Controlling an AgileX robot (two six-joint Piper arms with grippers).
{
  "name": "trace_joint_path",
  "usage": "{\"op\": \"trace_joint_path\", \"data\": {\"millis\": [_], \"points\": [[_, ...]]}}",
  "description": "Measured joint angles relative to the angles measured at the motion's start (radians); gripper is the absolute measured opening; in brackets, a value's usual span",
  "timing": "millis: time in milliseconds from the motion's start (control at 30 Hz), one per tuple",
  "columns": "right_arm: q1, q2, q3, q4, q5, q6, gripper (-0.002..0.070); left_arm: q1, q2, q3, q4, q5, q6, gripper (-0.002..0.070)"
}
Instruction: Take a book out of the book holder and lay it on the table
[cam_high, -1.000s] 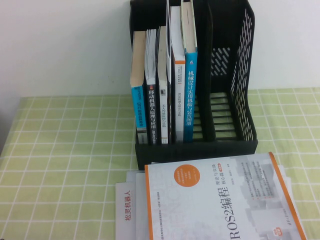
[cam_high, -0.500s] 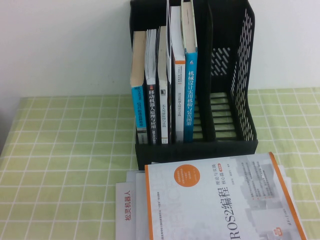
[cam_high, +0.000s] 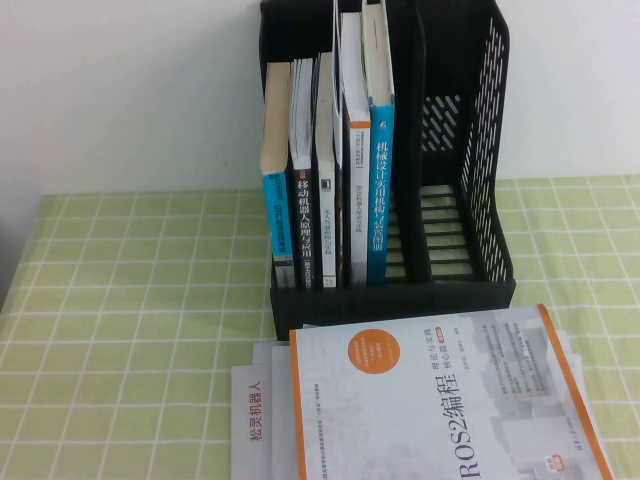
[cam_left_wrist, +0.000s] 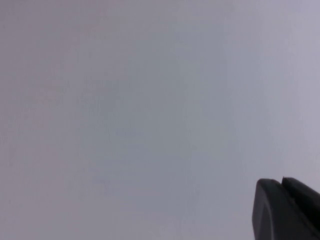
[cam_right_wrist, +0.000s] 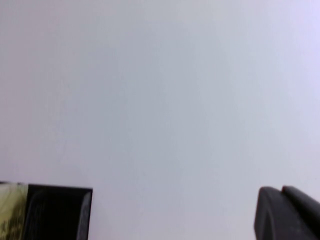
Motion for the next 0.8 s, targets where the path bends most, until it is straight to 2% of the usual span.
{"op": "trace_joint_path", "data": {"millis": [367,467,633,700,800], "points": [[0.0,0.0,0.0,0.031,-0.158,0.005,-0.0002,0.0,0.0,0.0,-0.004,-0.042,-0.012,-0.0001],[0.0,0.0,0.0,0.101,-0.167,0.005,-0.0002,0.0,0.0,-0.003,-0.011,-0.066,-0.081,-0.0001],[0.0,0.0,-0.032,0.253,-0.077,0.016,-0.0002,0.0,0.0,-0.16,0.142,0.175,-0.144,-0.0001],[0.0,0.0,-0.09,0.287,0.041,0.007,-0.0002,0.0,0.0,-0.259,0.23,0.322,-0.15,-0.0001],[0.0,0.0,-0.182,0.297,0.24,-0.057,-0.0002,0.0,0.007,-0.38,0.289,0.502,-0.152,-0.0001]]}}
